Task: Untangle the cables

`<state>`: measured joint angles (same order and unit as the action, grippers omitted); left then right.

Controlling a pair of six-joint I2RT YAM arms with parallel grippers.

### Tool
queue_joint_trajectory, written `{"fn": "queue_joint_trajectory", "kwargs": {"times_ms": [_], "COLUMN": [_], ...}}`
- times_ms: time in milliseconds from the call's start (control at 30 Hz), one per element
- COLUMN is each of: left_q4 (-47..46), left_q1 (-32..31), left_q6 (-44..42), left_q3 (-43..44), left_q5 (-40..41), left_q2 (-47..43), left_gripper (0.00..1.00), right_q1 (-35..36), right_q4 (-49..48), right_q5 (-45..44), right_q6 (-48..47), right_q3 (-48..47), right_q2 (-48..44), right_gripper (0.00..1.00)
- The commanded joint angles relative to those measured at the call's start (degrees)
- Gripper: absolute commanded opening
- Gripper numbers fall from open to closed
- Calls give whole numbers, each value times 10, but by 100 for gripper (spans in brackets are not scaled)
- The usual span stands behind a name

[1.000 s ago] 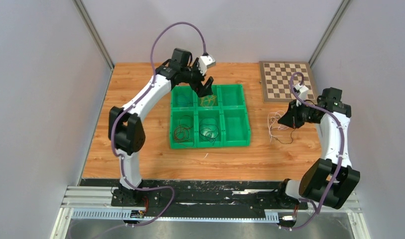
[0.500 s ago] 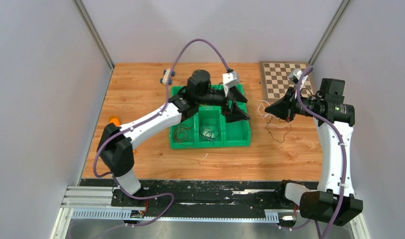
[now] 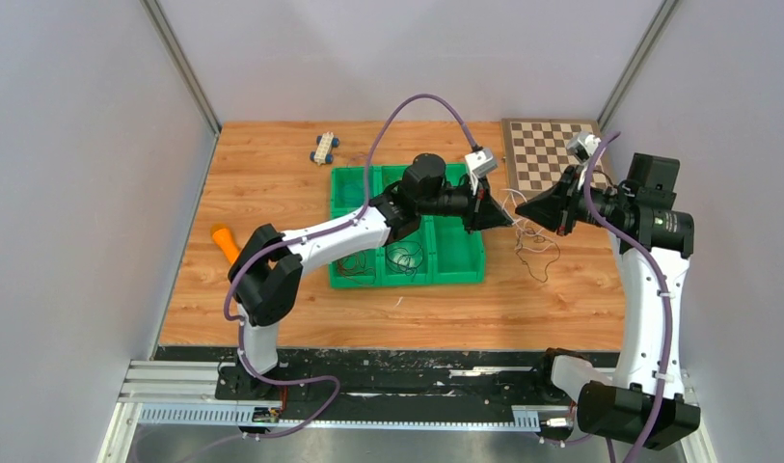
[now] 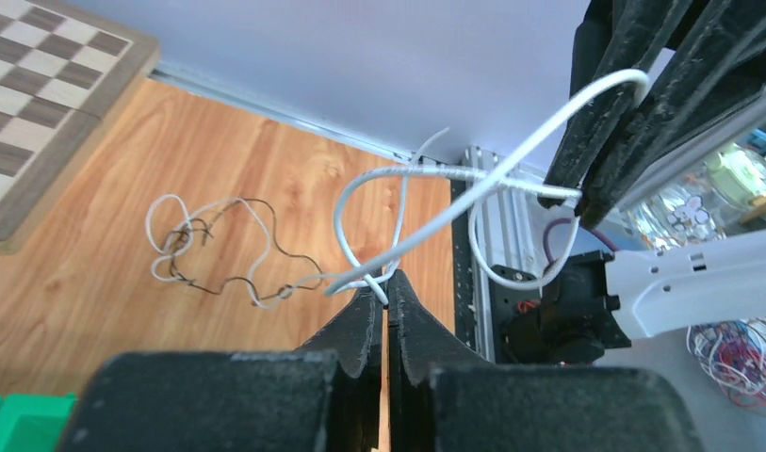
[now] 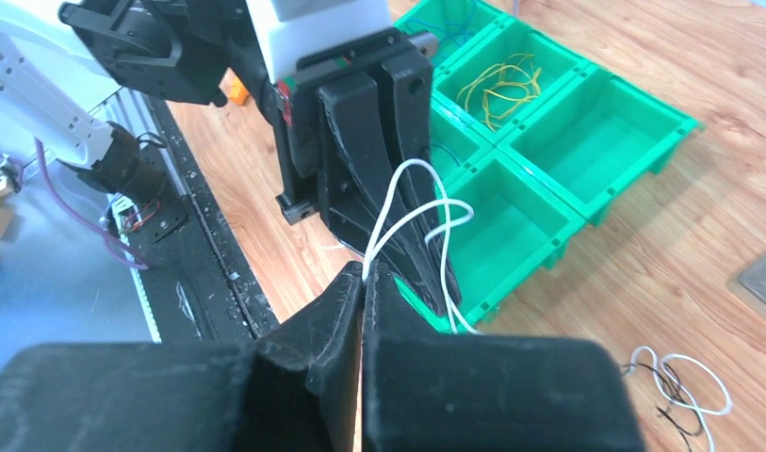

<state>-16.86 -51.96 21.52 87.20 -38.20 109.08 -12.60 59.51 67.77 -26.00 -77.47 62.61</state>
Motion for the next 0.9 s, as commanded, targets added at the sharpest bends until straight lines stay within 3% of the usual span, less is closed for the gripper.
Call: {"fn": "queue_joint_trajectory", "kwargs": {"times_ms": [0,100,167,200,300,500,867], "left_q4": [-35,-46,-48,-49,-48,-52,-36], "left_q1": [5,12,20,26,36,40,49], "left_q6": [16,41,69,87,104,147,136], "left_q3": [26,37,46,47,59,70,42], "left_q5": [21,24,32,40,45,51,66], "left_q2": [-21,-19,-11,-9,5,36,46], "left_gripper": [0,0,0,0,0,0,0], "right_q1": [-22,-53,-77,-82,-85,-75,-67], "right_q4": [-19,-19,-19,-19,-40,-194,-223], "right_q5": [-16,-40,-66,-89,-175,-279,-282], "right_q6": [-11,-17,-25,-38,-97,-113,-143], "right_q3": [-5,-1,1,8,67,240,291], "right_q2": [-3,30,58,70,82,96,160], "right_gripper": [9,33,64,71,75,75,68]}}
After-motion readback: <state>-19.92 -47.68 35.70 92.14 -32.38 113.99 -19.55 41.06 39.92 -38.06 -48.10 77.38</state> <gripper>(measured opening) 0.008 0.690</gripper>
